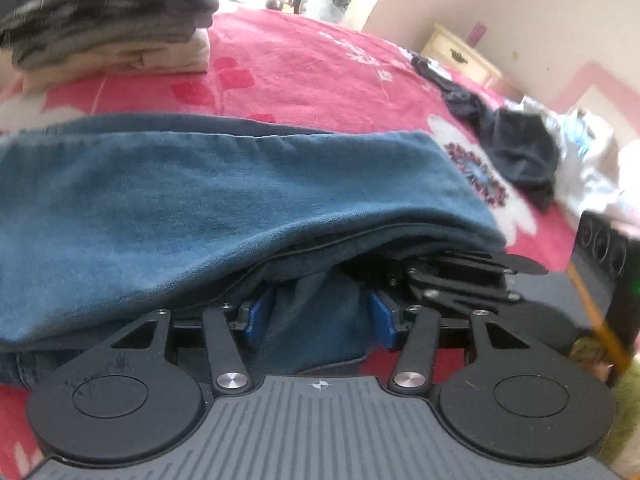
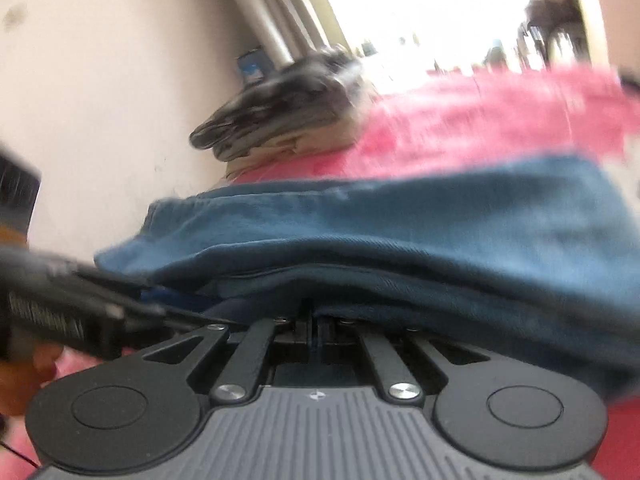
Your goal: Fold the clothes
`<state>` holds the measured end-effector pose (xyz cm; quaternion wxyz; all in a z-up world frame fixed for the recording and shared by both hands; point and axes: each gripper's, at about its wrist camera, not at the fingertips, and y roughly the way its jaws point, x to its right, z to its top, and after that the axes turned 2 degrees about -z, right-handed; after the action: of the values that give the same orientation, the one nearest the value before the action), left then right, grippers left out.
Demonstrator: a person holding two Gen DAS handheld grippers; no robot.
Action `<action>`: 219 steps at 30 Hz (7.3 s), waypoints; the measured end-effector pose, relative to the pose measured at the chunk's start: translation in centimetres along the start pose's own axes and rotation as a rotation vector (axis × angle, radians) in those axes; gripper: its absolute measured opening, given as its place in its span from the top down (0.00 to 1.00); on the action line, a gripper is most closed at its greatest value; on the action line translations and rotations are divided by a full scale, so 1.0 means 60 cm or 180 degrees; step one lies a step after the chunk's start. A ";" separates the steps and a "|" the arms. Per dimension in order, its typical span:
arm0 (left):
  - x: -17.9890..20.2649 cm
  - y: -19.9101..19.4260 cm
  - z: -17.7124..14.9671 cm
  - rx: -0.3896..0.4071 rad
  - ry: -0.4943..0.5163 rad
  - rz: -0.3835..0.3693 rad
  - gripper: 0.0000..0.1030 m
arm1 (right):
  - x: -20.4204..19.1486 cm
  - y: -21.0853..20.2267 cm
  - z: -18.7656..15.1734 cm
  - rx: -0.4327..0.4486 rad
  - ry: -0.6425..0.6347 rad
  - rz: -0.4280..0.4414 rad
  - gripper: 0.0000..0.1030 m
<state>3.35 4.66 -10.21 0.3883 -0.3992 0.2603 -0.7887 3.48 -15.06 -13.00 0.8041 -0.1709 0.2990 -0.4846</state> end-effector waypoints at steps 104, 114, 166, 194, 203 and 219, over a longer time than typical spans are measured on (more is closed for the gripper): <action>0.064 -0.006 -0.031 0.0491 0.0995 0.0624 0.72 | 0.141 0.027 -0.086 -0.0241 0.4163 0.0935 0.95; 0.056 -0.015 -0.022 0.0616 0.0764 0.0639 0.88 | 0.135 -0.060 -0.076 -0.0010 0.3622 0.0821 0.75; 0.102 -0.001 -0.033 0.0615 0.1705 0.0852 0.73 | 0.039 0.037 -0.003 -0.0235 0.1885 0.0000 1.00; 0.101 -0.049 -0.056 0.1103 0.1326 0.0514 1.00 | 0.043 0.028 -0.015 0.0129 0.2243 -0.0067 0.96; 0.106 -0.025 -0.078 0.0894 0.1636 0.0594 0.99 | 0.073 0.026 -0.022 0.0026 0.2396 -0.0155 1.00; 0.114 0.000 -0.110 0.0464 0.2236 0.0592 0.75 | 0.058 -0.092 0.053 -0.0362 0.1946 0.0118 0.73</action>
<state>-4.73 -0.27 -10.92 0.3726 -0.0500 0.3561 -0.8555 2.99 -20.81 -8.56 0.6748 -0.0564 0.5567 -0.4812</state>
